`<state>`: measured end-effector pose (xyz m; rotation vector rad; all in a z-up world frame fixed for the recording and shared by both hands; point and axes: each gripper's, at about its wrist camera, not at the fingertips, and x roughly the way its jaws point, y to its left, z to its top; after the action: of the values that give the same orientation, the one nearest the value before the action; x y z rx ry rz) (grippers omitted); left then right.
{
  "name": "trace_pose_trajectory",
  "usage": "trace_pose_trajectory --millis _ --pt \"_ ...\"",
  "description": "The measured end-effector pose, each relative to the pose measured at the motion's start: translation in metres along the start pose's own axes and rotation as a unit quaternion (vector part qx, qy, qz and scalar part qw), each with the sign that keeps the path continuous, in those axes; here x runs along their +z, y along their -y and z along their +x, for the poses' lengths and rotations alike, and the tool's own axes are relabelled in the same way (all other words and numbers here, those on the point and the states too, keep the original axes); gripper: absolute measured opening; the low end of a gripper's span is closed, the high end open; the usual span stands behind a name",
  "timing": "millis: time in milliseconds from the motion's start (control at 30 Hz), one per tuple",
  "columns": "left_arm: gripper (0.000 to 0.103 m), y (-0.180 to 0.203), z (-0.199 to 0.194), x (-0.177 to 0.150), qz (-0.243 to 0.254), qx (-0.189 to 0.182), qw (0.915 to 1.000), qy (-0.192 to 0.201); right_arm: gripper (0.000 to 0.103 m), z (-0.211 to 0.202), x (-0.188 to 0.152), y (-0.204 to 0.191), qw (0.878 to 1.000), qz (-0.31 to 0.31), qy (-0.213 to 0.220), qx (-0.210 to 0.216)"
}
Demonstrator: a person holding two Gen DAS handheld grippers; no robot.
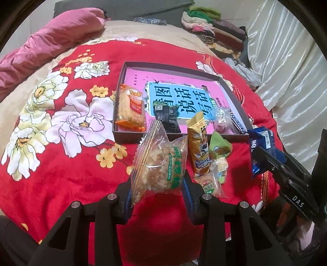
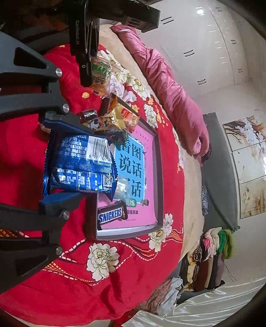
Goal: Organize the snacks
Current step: 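Carry the green-label cracker bag and blue packet over the tray with both tools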
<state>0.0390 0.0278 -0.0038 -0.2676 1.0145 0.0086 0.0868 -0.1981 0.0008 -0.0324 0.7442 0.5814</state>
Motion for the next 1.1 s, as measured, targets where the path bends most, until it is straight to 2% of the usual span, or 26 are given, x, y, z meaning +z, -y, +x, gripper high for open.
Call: trace_pose_trajectory --millis 733,1100 --pt "0.041 -0.006 0.000 0.045 -0.014 0.010 0.9988 0.047 0.050 -0.010 0.016 0.020 0.998 0.016 0.056 -0.012" --pt "0.042 -0.013 0.024 0.064 -0.024 0.012 0.9988 0.040 0.050 -0.006 0.025 0.039 0.996 0.038 0.071 -0.029"
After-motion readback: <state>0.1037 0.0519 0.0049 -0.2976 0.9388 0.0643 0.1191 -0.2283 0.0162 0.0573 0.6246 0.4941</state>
